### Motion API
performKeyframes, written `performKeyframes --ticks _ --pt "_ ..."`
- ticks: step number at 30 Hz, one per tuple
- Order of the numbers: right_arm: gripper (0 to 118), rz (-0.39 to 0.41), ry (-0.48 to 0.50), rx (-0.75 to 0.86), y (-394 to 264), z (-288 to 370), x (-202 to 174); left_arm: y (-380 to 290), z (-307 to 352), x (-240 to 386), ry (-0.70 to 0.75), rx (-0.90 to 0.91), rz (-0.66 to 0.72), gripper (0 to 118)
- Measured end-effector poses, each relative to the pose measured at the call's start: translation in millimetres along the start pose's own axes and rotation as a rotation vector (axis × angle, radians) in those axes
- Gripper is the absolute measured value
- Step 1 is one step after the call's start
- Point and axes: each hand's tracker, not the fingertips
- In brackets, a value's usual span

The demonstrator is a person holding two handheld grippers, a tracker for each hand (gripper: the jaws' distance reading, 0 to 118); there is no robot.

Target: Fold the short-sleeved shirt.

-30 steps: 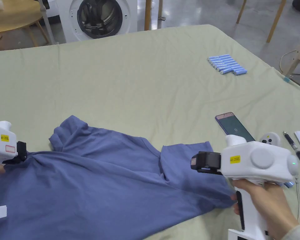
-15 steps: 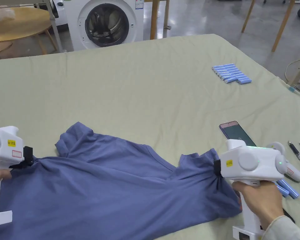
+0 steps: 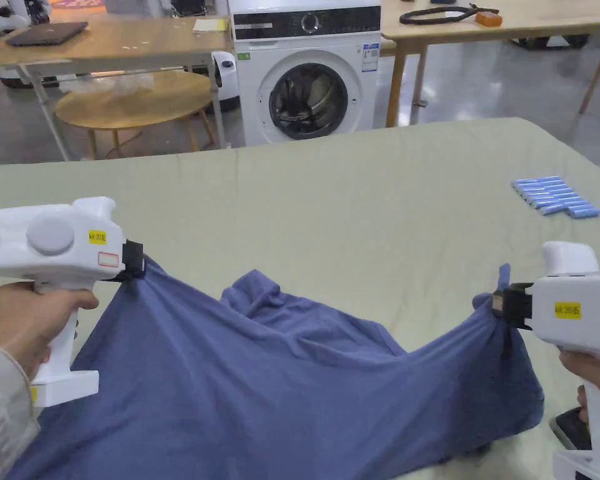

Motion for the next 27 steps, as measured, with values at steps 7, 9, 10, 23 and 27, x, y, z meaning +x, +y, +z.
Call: performKeyframes --ticks 7,9,10,23,27 --pt "0 0.066 0.110 0.171 77.7 54.4 -53.6 43.2 108.1 -31.9 0.032 0.164 0.003 0" --pt "0 0.111 0.111 0.212 102.9 69.2 -67.4 59.8 142.3 -43.3 0.056 0.213 0.008 0" --pt "0 0.123 0.105 0.232 118.3 73.3 -74.8 67.0 160.0 -49.5 0.069 0.241 0.015 0" --pt "0 0.222 0.028 0.419 314.6 107.3 -175.9 156.4 252.3 -113.0 0.136 0.434 0.186 0" --pt "0 0.224 -0.028 0.490 374.0 106.1 -199.9 198.5 251.2 -130.7 0.139 0.477 0.227 0"
